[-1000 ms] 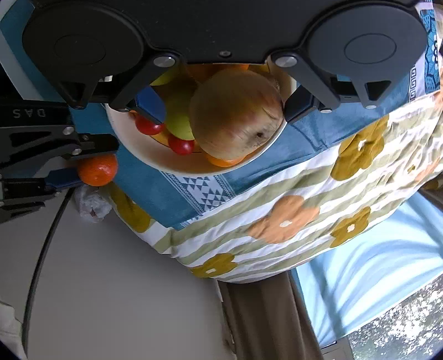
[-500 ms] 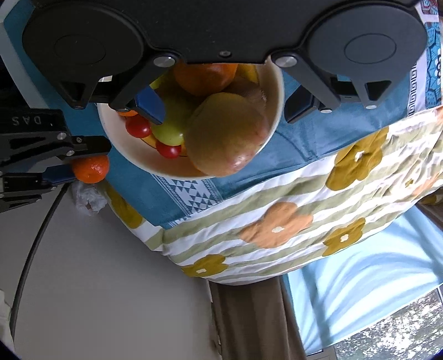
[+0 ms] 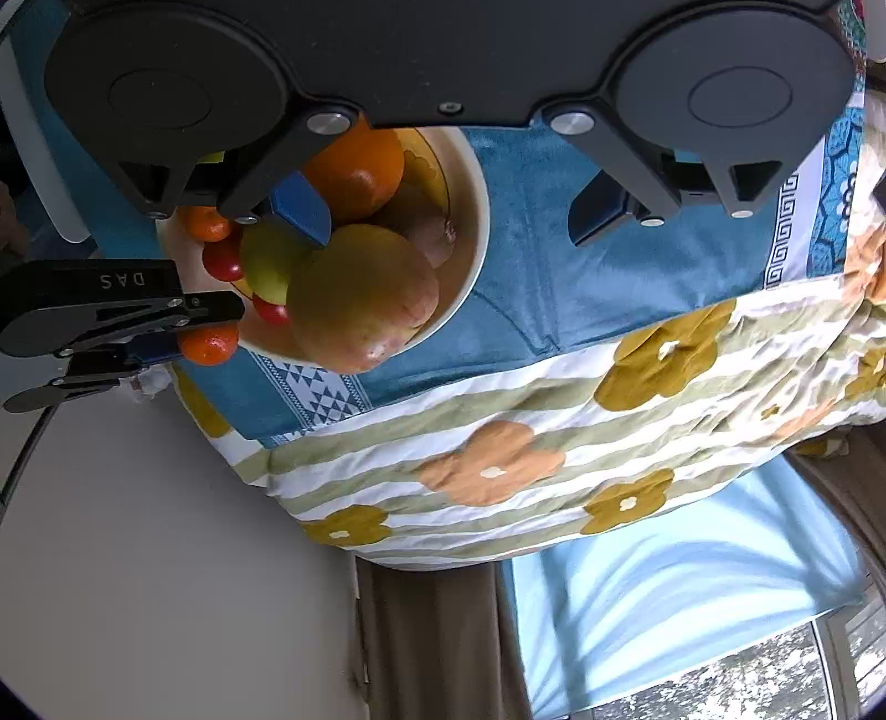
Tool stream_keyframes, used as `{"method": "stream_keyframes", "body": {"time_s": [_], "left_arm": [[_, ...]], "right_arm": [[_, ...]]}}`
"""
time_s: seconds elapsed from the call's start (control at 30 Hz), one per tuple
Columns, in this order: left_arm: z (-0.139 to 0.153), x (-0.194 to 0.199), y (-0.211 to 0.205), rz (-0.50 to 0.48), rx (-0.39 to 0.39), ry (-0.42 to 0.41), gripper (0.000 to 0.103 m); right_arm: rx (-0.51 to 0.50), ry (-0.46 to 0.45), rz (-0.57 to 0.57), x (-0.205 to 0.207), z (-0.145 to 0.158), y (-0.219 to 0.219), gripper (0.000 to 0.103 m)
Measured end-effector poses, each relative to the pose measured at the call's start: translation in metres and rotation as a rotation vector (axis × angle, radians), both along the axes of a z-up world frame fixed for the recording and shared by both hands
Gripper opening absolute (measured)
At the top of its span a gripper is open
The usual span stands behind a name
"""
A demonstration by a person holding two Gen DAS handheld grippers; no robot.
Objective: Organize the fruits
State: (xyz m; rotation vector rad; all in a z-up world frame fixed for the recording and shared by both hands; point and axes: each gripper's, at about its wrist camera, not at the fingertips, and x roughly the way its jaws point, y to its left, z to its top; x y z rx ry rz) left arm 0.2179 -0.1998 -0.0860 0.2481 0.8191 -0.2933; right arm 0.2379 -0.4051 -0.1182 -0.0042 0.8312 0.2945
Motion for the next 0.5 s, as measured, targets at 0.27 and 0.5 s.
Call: {"method": "stream_keyframes", "body": {"time_s": [0.27,0.5], "left_arm": [[0.009,-0.009,0.007,0.047,-0.014,-0.01,0.095],[0.035,-0.029,0.025,0.054,-0.049,-0.06,0.095]], "right_arm": [[-0.011,-0.003,-0.027,-0.005,0.003,-0.001,0.094],[-0.02,-0.044,-0.053,-0.031,0.03,0.009,0.094]]}}
